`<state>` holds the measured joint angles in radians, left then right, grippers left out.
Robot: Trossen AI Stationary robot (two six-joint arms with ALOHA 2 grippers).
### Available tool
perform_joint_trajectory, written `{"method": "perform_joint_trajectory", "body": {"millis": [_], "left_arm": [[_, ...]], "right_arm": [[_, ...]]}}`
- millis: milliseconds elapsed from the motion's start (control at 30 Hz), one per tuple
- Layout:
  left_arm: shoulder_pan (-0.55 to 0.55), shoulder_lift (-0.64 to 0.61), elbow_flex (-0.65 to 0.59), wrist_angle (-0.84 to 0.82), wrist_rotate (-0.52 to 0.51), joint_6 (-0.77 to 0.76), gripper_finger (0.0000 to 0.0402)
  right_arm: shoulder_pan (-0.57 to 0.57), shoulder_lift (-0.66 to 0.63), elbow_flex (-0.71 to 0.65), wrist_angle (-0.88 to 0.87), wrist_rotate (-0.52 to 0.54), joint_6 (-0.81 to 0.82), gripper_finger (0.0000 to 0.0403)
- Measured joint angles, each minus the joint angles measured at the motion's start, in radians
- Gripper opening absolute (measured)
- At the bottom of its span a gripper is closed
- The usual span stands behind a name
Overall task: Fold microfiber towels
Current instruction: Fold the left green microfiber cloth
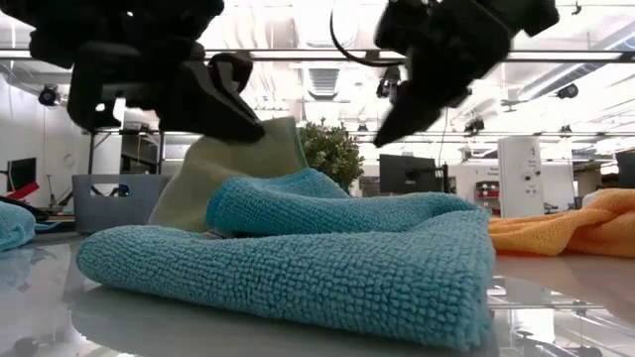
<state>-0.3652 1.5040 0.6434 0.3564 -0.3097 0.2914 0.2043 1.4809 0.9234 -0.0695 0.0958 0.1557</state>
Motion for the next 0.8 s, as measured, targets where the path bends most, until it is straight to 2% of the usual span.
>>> {"method": "perform_joint_trajectory", "body": {"millis": [67, 200, 467, 600, 700, 800], "left_arm": [[-0.007, 0.025, 0.008, 0.004, -0.040, -0.006, 0.0000], [-0.010, 0.041, 0.014, 0.004, -0.041, -0.091, 0.0000], [-0.045, 0.040, 0.001, -0.007, 0.042, -0.192, 0.0000], [-0.043, 0.062, 0.001, -0.005, 0.045, -0.274, 0.0001], [-0.043, 0.073, 0.000, -0.006, 0.062, -0.290, 0.0022], [-0.042, 0.076, 0.002, -0.008, 0.068, -0.314, 0.0063]], "right_arm": [[0.000, 0.037, 0.000, 0.084, -0.032, -0.021, 0.0208], [0.000, 0.125, -0.001, 0.215, -0.081, -0.026, 0.0211], [-0.041, 0.225, -0.001, 0.250, -0.070, 0.018, 0.0189], [-0.086, 0.238, -0.001, 0.256, -0.068, 0.084, 0.0176], [-0.098, 0.228, -0.001, 0.255, -0.067, 0.071, 0.0168], [-0.100, 0.223, -0.001, 0.273, -0.070, 0.051, 0.0159]]}}
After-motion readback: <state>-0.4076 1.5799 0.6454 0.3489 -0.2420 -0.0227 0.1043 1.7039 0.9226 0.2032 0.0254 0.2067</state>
